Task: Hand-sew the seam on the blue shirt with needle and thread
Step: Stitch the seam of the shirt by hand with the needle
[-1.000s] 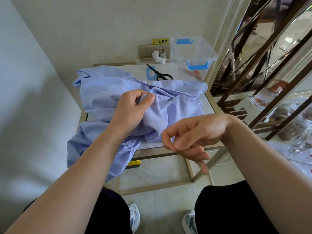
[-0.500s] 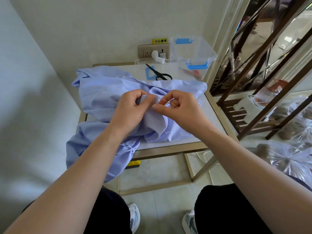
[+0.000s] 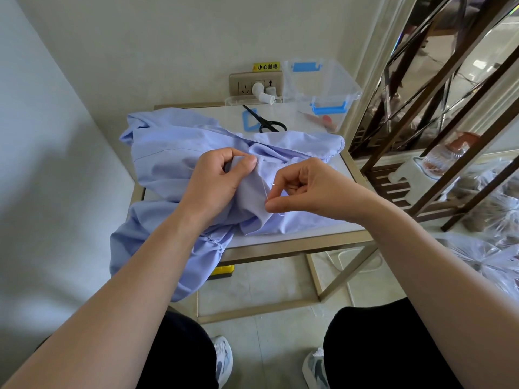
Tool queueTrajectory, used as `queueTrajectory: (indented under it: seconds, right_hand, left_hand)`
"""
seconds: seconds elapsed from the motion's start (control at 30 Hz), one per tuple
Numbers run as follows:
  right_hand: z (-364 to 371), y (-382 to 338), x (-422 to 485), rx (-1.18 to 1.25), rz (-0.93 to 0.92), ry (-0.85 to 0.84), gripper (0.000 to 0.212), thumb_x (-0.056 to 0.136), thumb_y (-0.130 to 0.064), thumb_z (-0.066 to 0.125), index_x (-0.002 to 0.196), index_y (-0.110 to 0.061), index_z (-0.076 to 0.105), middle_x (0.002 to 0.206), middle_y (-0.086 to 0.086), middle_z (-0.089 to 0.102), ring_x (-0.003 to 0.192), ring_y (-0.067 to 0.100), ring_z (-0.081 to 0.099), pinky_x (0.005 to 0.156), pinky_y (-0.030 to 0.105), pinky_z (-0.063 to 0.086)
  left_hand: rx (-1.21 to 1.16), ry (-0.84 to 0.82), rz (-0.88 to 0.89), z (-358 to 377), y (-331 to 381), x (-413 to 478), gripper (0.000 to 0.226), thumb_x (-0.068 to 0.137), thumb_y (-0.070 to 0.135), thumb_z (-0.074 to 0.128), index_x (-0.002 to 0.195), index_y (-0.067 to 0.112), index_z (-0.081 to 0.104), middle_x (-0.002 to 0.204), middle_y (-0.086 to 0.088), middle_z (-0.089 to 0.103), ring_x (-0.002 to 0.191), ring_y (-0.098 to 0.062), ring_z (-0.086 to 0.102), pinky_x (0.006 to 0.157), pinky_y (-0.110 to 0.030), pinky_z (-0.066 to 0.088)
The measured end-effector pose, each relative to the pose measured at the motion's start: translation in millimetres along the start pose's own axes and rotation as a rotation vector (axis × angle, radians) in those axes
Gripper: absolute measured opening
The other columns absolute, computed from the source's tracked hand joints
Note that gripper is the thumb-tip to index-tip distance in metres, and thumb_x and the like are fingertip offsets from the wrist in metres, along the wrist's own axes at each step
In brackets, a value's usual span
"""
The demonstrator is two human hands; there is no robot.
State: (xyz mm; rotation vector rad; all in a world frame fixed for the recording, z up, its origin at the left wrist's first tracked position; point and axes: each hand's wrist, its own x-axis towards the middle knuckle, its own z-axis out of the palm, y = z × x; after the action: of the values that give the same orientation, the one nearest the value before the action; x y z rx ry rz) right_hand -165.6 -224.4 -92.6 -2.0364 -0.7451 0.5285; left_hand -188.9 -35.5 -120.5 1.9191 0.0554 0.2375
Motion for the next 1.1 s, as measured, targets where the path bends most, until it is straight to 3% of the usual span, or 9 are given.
queueTrajectory:
  seconds: [0.13, 0.23, 0.37, 0.57, 0.7, 0.77, 0.87, 0.97, 1.1]
  right_hand:
    - [0, 1, 3, 0.039, 0.009, 0.098, 0.005, 0.090, -0.012, 0.067, 0.094, -0.010, 0.068, 0.060, 0.004, 0.031, 0.053, 0.011, 0.027, 0.051, 0.017, 0.025]
    - [-2, 6, 8, 0.249, 0.053, 0.226, 0.024, 0.095, 0.002, 0.042, 0.107, -0.010, 0.059, 0.059, -0.003, 0.041, 0.052, 0.011, 0.035, 0.051, 0.022, 0.033]
    - [-7, 10, 9, 0.307, -0.024, 0.296, 0.015, 0.098, -0.001, 0.051, 0.112, -0.004, 0.057, 0.071, 0.001, 0.069, 0.062, 0.017, 0.066, 0.063, 0.024, 0.052]
    - [-4, 9, 14, 0.447, -0.014, 0.360, 0.008, 0.093, -0.013, 0.063, 0.085, -0.010, 0.063, 0.087, 0.004, 0.071, 0.062, 0.015, 0.066, 0.045, 0.019, 0.034]
    - [3, 9, 19, 0.617, -0.012, 0.196, 0.016, 0.093, -0.006, 0.054, 0.078, -0.009, 0.057, 0.118, 0.005, 0.069, 0.072, 0.019, 0.069, 0.049, 0.021, 0.042]
    - [7, 12, 23, 0.671, -0.029, 0.125, 0.009, 0.087, -0.006, 0.054, 0.079, -0.006, 0.056, 0.107, 0.008, 0.071, 0.079, 0.022, 0.071, 0.062, 0.024, 0.053]
    - [6, 17, 26, 0.687, -0.036, 0.141, 0.006, 0.080, -0.009, 0.054, 0.084, -0.003, 0.056, 0.091, 0.018, 0.068, 0.080, 0.023, 0.071, 0.075, 0.027, 0.057]
    - [3, 20, 26, 0.670, -0.039, 0.188, 0.017, 0.078, -0.007, 0.053, 0.093, 0.001, 0.055, 0.079, 0.017, 0.065, 0.076, 0.023, 0.071, 0.074, 0.027, 0.057]
    - [2, 22, 24, 0.599, -0.049, 0.209, 0.017, 0.076, -0.007, 0.055, 0.091, 0.001, 0.057, 0.073, 0.012, 0.066, 0.074, 0.023, 0.071, 0.073, 0.027, 0.056]
  left_hand:
    - [-0.001, -0.015, 0.007, -2, 1, 0, 0.013, 0.096, 0.018, 0.060, 0.086, 0.014, 0.068, 0.076, 0.004, 0.064, 0.064, 0.002, 0.052, 0.061, -0.010, 0.041]
    - [0.002, -0.020, 0.009, -3, 1, 0, 0.013, 0.096, 0.018, 0.060, 0.087, 0.015, 0.070, 0.078, 0.005, 0.065, 0.066, 0.002, 0.053, 0.063, -0.010, 0.042]
    - [-0.003, -0.015, 0.007, -3, 2, -1, 0.015, 0.096, 0.018, 0.060, 0.085, 0.016, 0.070, 0.076, 0.007, 0.064, 0.067, 0.000, 0.053, 0.064, -0.010, 0.041]
    - [-0.015, -0.054, 0.023, -5, 1, -2, 0.016, 0.096, 0.016, 0.059, 0.088, 0.009, 0.070, 0.076, 0.003, 0.063, 0.069, -0.004, 0.052, 0.065, -0.016, 0.042]
    - [-0.002, -0.099, 0.055, -6, 0, -2, 0.015, 0.097, 0.017, 0.058, 0.091, 0.010, 0.071, 0.084, 0.002, 0.067, 0.074, -0.005, 0.056, 0.068, -0.016, 0.044]
    - [0.008, -0.096, 0.058, -6, 1, -3, 0.015, 0.096, 0.015, 0.058, 0.088, 0.014, 0.070, 0.081, 0.002, 0.066, 0.073, -0.003, 0.055, 0.066, -0.014, 0.044]
    - [-0.008, -0.065, 0.042, -7, 3, -4, 0.017, 0.095, 0.014, 0.059, 0.081, 0.013, 0.067, 0.071, 0.007, 0.061, 0.065, -0.001, 0.051, 0.062, -0.011, 0.041]
    - [-0.025, -0.056, 0.029, -8, 3, -3, 0.020, 0.094, 0.016, 0.061, 0.076, 0.020, 0.065, 0.065, 0.013, 0.060, 0.065, -0.001, 0.051, 0.062, -0.012, 0.042]
    - [-0.031, -0.053, 0.041, -8, 2, -2, 0.022, 0.095, 0.018, 0.061, 0.074, 0.021, 0.064, 0.064, 0.015, 0.059, 0.066, -0.002, 0.051, 0.064, -0.013, 0.042]
